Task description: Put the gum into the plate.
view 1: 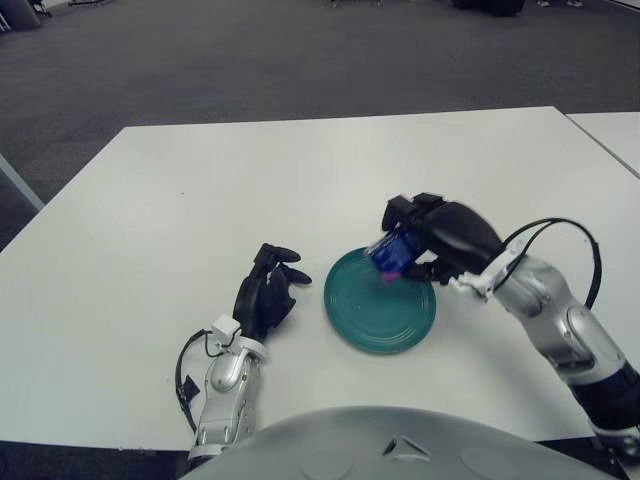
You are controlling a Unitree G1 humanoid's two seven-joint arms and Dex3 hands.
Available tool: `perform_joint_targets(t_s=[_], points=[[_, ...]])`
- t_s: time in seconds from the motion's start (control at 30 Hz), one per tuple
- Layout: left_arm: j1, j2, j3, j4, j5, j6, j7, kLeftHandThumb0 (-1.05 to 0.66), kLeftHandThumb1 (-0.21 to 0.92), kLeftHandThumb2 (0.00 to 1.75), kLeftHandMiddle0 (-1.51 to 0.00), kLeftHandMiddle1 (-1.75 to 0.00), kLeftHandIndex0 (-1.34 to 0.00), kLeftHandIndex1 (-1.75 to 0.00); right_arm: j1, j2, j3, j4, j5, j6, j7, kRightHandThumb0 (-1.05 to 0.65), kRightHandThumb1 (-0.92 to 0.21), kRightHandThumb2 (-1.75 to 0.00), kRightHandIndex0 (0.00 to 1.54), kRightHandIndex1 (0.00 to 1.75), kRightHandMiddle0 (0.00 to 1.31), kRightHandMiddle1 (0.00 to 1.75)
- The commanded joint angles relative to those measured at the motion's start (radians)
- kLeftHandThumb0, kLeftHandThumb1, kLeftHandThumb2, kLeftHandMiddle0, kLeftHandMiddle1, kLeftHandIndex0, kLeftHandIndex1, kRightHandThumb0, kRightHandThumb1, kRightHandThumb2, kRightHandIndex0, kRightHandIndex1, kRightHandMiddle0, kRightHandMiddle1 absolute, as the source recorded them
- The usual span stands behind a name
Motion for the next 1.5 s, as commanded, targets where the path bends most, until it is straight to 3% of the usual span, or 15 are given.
perform_joint_targets(t_s=[0.0,0.43,0.63,0.73,0.83,0.93,1.13,1.47], points=[[0.011,0.007,0.002,0.016,0.002,0.023,0.005,-0.92,0.92,0.90,-0.47,-1.61,-0.28,-1.66,0.003,0.013,0.014,-0.002,-0.016,-0.021,0.013,-0.39,-0.66,-0.87,0.43,0.74,0.36,1.75],[0.021,0.002,-0.006,0.002,0.014,0.025,0.015,-0.93,0.92,0.90,-0.44,-1.62,-0.26,-1.68,0.041,0.026,0.062,0.016,-0.081,-0.068,0.025,-0.39,-0.66,-0.87,0.43,0.79,0.36,1.75],[0.019,-0.002,-0.005,0.007,0.009,0.023,0.014,-0.95,0.92,0.90,-0.42,-1.57,-0.22,-1.67,0.055,0.029,0.065,0.024,-0.105,-0.072,0.036,-0.36,-0.86,-0.61,0.40,0.79,0.23,1.75],[0.018,-0.004,-0.003,0.010,0.011,0.023,0.019,-0.96,0.92,0.90,-0.41,-1.54,-0.20,-1.67,0.055,0.029,0.064,0.026,-0.119,-0.073,0.041,-0.64,-0.90,-0.70,0.35,0.75,0.06,1.38],[0.017,-0.007,-0.002,0.011,0.015,0.025,0.025,-0.95,0.92,0.89,-0.40,-1.53,-0.19,-1.67,0.049,0.026,0.062,0.028,-0.129,-0.075,0.051,-0.77,-0.91,-0.76,0.32,0.66,0.02,1.12],[0.019,-0.008,-0.003,0.011,0.023,0.026,0.032,-0.94,0.92,0.89,-0.38,-1.51,-0.17,-1.67,0.043,0.024,0.062,0.028,-0.122,-0.071,0.074,-0.90,-0.92,-0.81,0.31,0.46,0.01,0.83],[0.021,-0.013,-0.002,0.017,0.029,0.007,0.039,-0.94,0.92,0.87,-0.37,-1.51,-0.15,-1.67,0.031,0.025,0.057,0.024,-0.089,-0.063,0.136,-1.02,-0.92,-0.85,0.27,0.28,0.00,0.57],[0.010,-0.013,0.005,0.036,0.021,0.014,0.035,-0.94,0.92,0.87,-0.36,-1.49,-0.11,-1.66,0.018,0.029,0.046,0.022,-0.031,-0.046,0.208,-1.05,-0.92,-0.85,0.26,0.15,0.00,0.43]])
